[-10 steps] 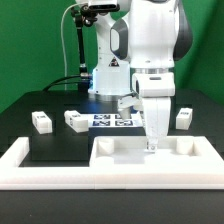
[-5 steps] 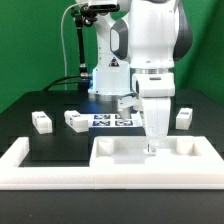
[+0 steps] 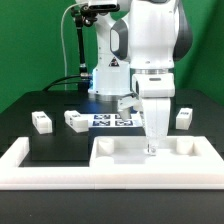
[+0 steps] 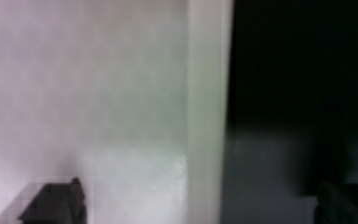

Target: Assemble desk

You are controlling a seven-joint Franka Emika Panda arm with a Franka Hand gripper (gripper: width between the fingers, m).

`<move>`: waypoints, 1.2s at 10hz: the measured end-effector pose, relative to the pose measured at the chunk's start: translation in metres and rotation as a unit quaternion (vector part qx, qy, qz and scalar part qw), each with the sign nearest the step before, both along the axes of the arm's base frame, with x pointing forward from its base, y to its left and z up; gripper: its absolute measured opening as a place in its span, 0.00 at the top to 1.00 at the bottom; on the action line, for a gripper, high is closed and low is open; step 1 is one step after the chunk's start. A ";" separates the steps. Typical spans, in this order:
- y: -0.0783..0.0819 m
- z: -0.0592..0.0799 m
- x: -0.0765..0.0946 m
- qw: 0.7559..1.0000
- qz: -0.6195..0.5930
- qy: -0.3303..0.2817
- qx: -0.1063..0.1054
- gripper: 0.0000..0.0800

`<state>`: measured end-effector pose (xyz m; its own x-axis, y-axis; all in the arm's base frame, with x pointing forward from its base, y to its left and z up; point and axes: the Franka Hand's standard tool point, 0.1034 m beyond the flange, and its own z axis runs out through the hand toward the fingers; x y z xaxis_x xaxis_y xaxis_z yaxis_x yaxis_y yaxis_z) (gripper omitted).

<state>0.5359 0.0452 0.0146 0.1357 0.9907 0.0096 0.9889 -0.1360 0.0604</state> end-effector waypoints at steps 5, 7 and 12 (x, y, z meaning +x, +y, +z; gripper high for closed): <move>0.046 0.056 -0.011 0.980 -0.198 0.001 -0.007 0.19; 0.044 0.054 -0.007 0.971 -0.237 -0.007 0.003 0.19; 0.064 0.068 -0.041 0.862 -0.506 0.020 0.015 0.19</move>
Offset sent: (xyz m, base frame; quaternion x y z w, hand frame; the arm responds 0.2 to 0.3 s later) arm -0.0104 0.0218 0.0482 0.0204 -0.0770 0.3066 0.9485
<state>0.4952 0.1096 0.0822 0.9312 0.3645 0.0092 0.3644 -0.9312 0.0103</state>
